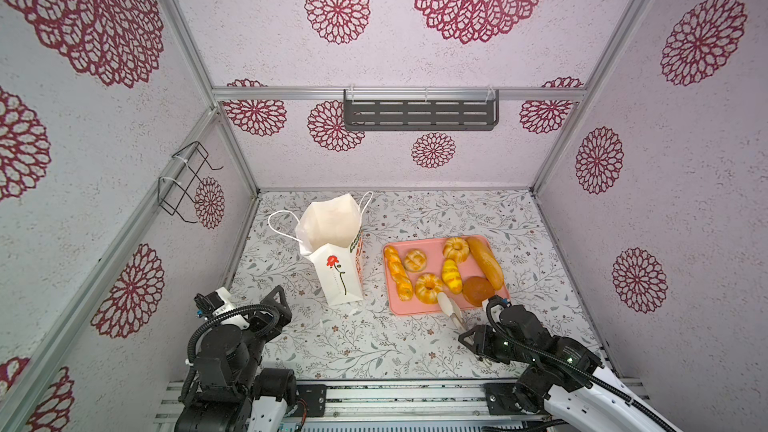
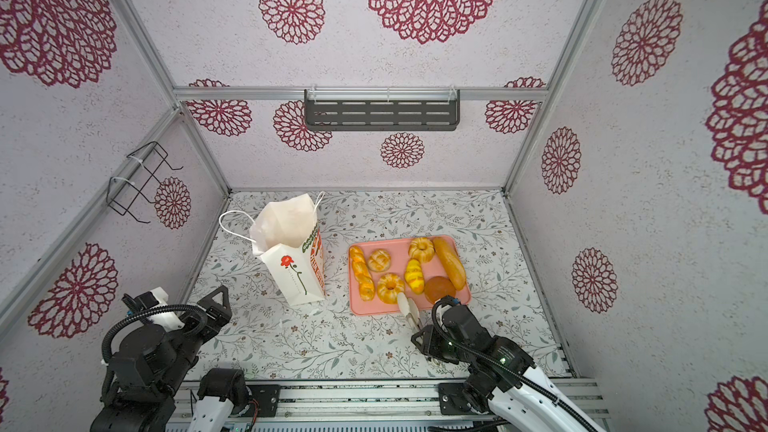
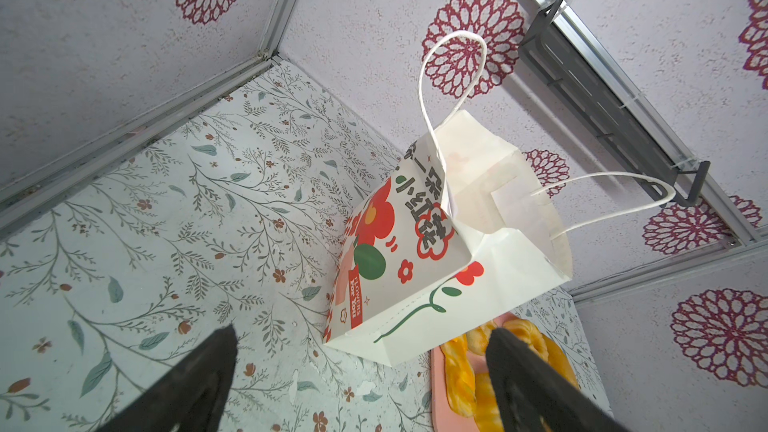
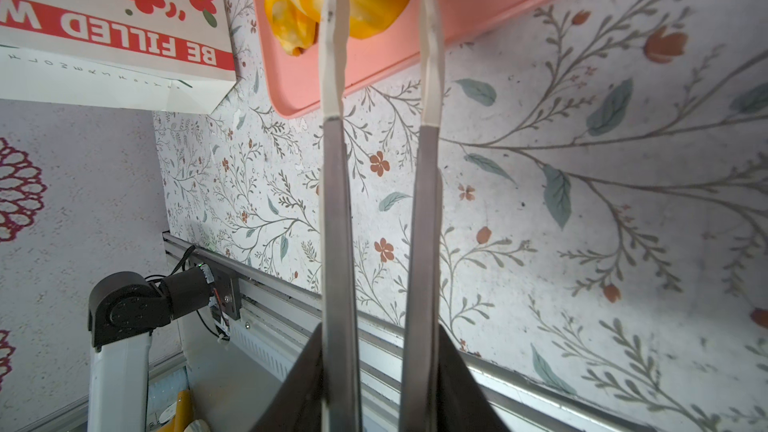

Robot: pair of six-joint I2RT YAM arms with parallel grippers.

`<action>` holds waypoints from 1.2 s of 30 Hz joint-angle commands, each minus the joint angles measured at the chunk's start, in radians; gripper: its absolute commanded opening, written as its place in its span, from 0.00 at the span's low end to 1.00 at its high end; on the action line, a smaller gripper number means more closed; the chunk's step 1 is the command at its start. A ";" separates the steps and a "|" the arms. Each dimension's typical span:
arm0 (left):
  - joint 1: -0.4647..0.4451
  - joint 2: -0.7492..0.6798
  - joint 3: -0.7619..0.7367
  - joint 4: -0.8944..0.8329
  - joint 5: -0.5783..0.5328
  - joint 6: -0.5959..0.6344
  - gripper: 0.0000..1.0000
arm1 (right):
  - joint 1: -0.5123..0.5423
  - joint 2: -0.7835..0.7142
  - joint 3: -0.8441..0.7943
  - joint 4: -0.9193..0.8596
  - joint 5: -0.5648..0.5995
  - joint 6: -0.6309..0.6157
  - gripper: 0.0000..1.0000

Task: Take the fake bread out of the paper bag
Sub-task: 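Open the tongs to release the bread while the left gripper releases the bag and withdraws, then lift the tongs with the right gripper and move them past the tray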

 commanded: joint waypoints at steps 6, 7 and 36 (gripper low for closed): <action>0.007 0.002 -0.012 0.013 0.011 0.014 0.97 | -0.006 0.011 0.112 -0.079 0.009 -0.029 0.37; 0.007 0.002 -0.012 0.013 0.011 0.014 0.97 | -0.006 0.013 0.125 -0.088 0.009 -0.034 0.37; 0.007 0.006 -0.023 0.023 0.047 0.025 0.97 | -0.659 0.648 0.713 -0.296 0.117 -0.812 0.00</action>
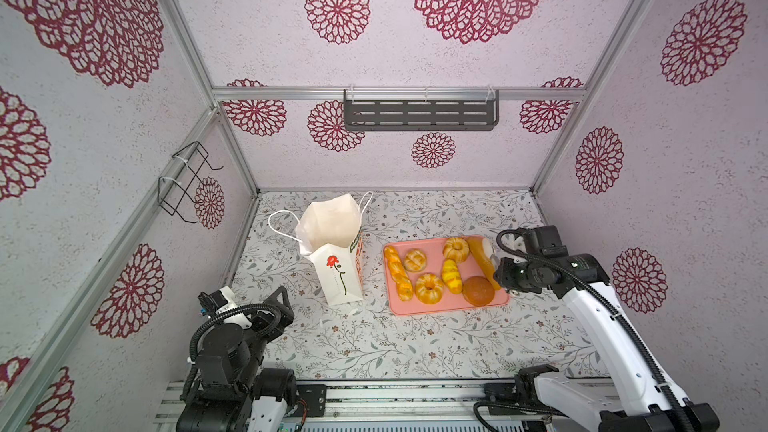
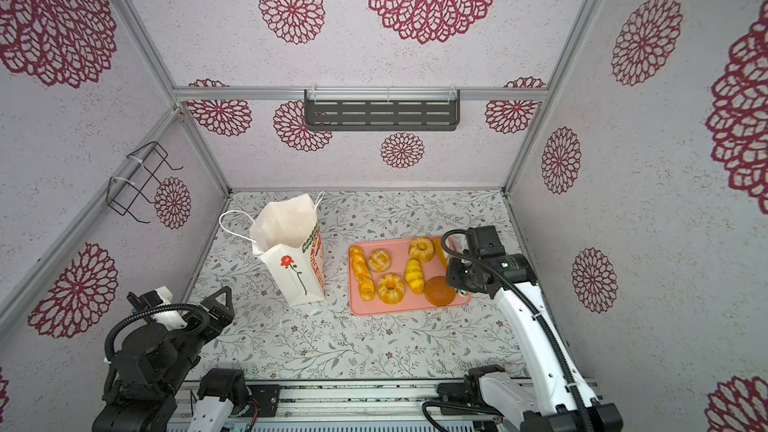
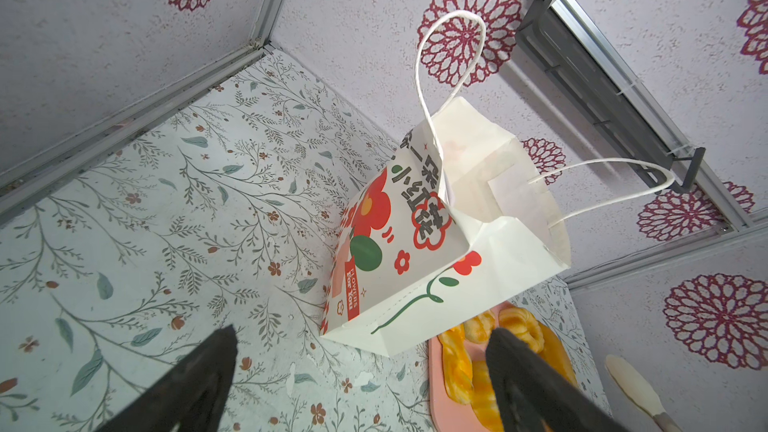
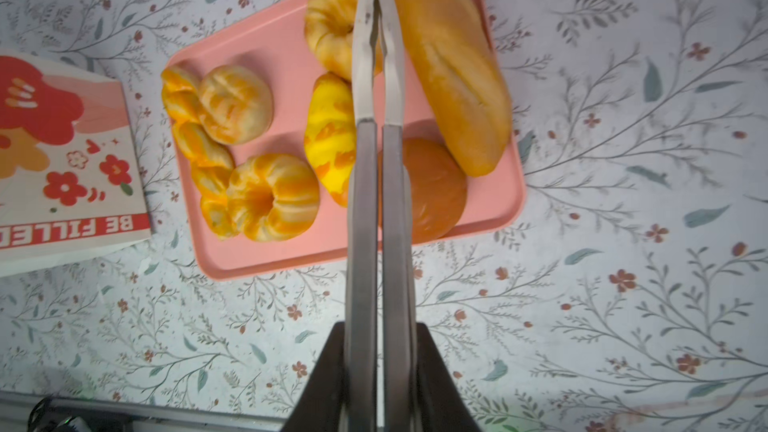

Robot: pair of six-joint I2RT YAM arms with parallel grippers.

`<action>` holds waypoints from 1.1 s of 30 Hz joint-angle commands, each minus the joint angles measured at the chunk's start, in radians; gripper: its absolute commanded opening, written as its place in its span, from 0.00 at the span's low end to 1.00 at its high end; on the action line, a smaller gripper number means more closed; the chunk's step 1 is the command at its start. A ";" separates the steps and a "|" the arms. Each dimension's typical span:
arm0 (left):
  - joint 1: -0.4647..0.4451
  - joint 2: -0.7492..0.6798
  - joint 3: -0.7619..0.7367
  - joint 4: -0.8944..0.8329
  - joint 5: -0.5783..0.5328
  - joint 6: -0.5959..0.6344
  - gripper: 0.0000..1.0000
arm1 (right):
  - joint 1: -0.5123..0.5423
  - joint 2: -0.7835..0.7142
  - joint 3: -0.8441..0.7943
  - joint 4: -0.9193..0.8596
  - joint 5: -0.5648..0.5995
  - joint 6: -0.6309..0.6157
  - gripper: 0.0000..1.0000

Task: Take the fake bread out of the paper bag
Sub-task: 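Lift the tongs with the right gripper and move them past the tray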

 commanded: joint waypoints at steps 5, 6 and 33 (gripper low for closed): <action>0.006 -0.002 -0.015 0.025 0.020 0.019 0.97 | -0.086 0.084 0.021 -0.010 0.017 -0.158 0.00; 0.006 -0.003 -0.015 0.025 0.021 0.019 0.97 | -0.088 0.085 0.015 -0.009 0.020 -0.160 0.00; 0.005 0.004 -0.015 0.027 0.032 0.018 0.97 | -0.059 -0.010 -0.144 0.091 -0.277 -0.054 0.00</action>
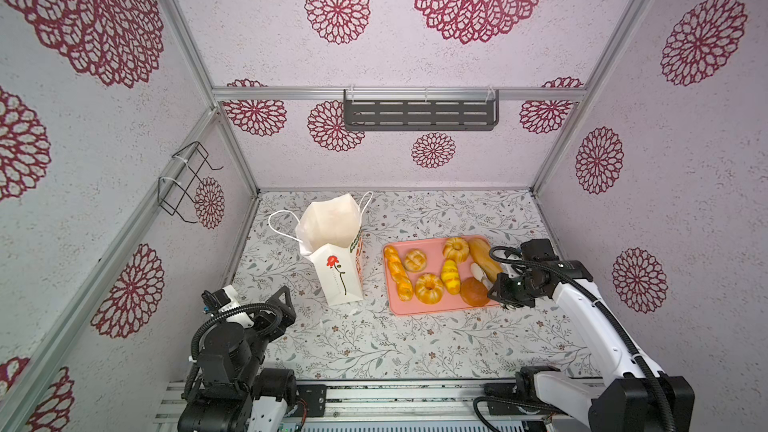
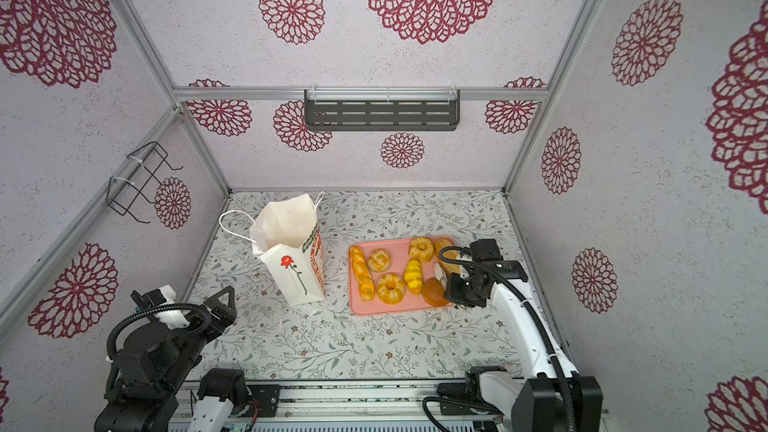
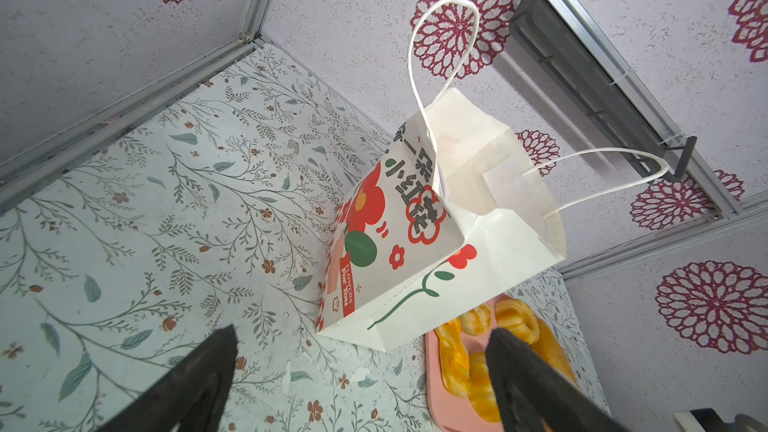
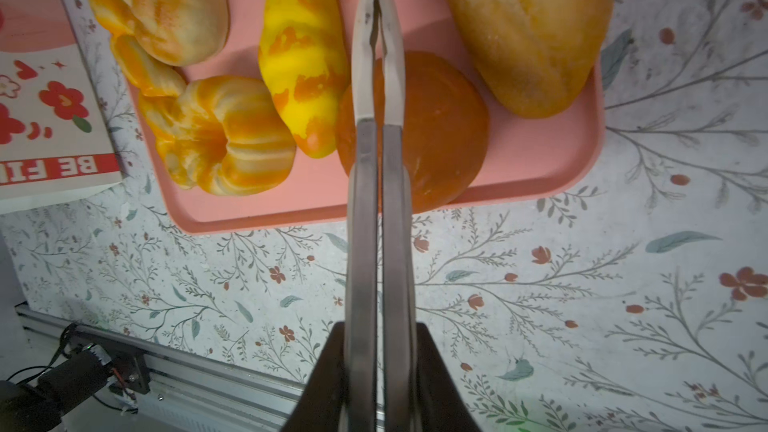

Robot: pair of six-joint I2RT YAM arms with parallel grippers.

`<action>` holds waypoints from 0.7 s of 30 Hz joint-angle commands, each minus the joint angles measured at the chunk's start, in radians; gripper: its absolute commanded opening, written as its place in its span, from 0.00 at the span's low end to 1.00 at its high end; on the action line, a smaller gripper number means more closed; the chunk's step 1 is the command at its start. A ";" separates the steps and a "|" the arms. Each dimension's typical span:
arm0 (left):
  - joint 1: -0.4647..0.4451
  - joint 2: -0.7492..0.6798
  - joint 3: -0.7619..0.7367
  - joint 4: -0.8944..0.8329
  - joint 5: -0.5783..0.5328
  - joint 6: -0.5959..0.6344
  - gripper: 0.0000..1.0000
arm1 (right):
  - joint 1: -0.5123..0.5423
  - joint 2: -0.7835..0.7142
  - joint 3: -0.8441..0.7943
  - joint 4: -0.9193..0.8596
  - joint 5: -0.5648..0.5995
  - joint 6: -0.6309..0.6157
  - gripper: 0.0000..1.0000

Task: Take the fake bread out of the paper bag
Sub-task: 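Lift the tongs with the right gripper and move them past the tray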

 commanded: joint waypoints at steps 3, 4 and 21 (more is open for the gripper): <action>0.004 0.000 0.000 0.011 0.004 0.009 0.97 | 0.005 -0.030 0.147 -0.005 -0.005 0.017 0.00; 0.005 -0.001 -0.001 0.011 0.001 0.008 0.97 | 0.003 -0.019 0.183 -0.015 0.026 0.008 0.00; 0.005 -0.001 -0.006 0.015 -0.037 0.007 0.97 | -0.153 0.419 0.247 0.620 0.408 -0.337 0.00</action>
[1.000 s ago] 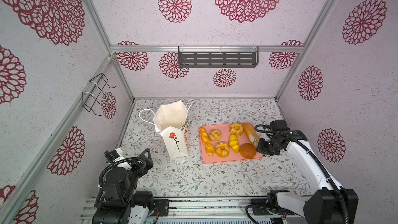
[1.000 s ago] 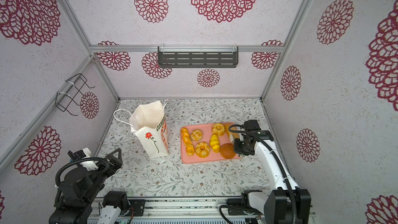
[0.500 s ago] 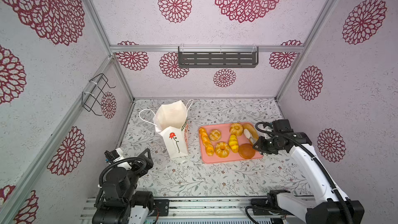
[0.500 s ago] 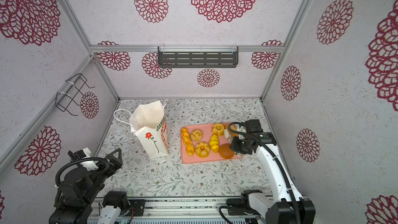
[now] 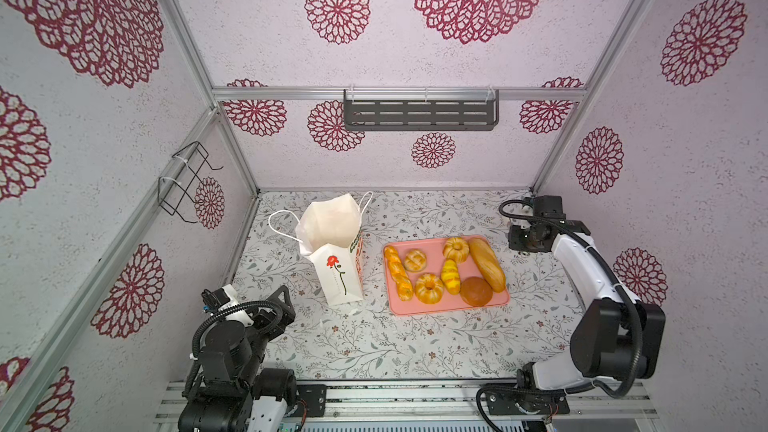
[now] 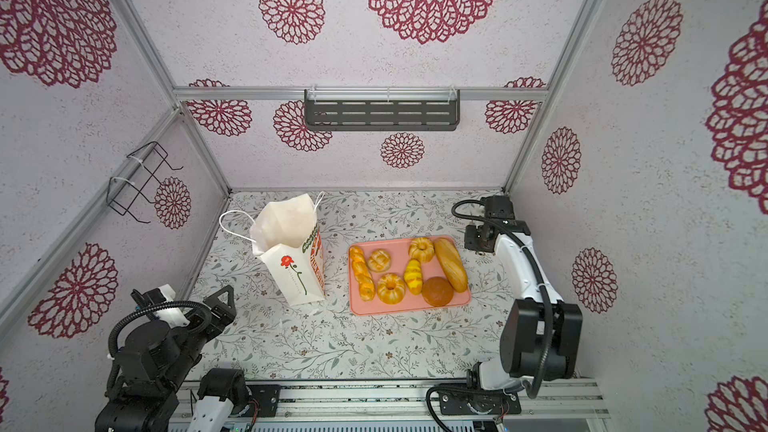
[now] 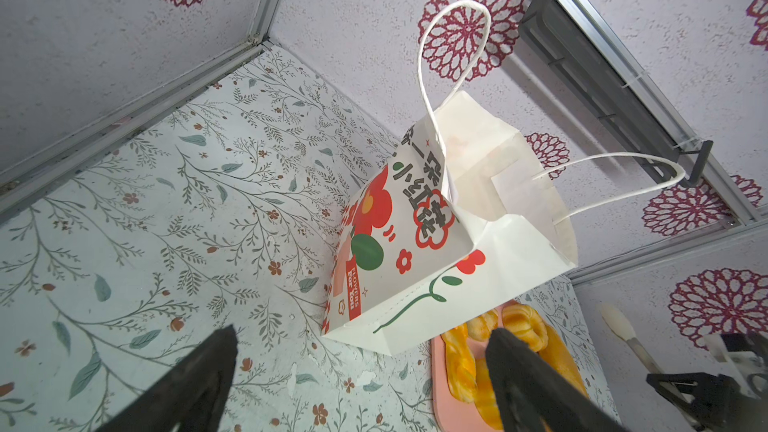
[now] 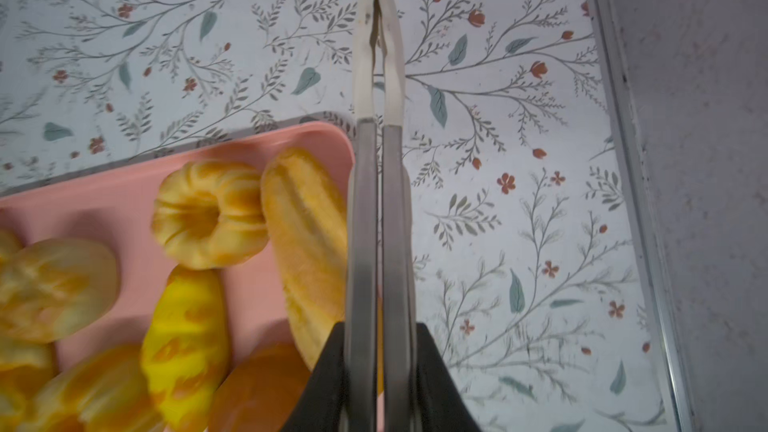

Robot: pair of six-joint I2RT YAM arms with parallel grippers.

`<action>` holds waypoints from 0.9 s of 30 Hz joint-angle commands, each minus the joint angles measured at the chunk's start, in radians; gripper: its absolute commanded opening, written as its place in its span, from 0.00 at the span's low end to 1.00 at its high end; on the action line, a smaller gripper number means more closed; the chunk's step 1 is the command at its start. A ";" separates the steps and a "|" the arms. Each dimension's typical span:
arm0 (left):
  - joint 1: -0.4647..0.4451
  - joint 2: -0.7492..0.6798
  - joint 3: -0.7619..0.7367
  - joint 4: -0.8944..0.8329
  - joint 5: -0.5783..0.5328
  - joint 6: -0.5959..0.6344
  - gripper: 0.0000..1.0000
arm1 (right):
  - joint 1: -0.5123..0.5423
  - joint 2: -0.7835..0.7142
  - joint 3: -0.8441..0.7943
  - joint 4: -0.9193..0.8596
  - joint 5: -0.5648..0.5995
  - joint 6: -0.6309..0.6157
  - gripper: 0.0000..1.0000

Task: Take the fake bread out of the paper bag
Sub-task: 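Lay the tongs on the table beyond the tray and open the right gripper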

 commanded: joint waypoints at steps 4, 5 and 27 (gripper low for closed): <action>0.005 -0.030 -0.012 0.015 -0.019 0.001 0.97 | -0.050 0.094 -0.055 0.299 0.051 -0.127 0.09; 0.004 -0.034 -0.013 0.015 -0.023 -0.001 0.97 | -0.058 0.117 -0.053 0.303 0.040 -0.131 0.12; 0.005 -0.092 -0.016 0.004 -0.045 -0.037 0.97 | -0.117 0.262 0.154 0.089 0.001 -0.003 0.66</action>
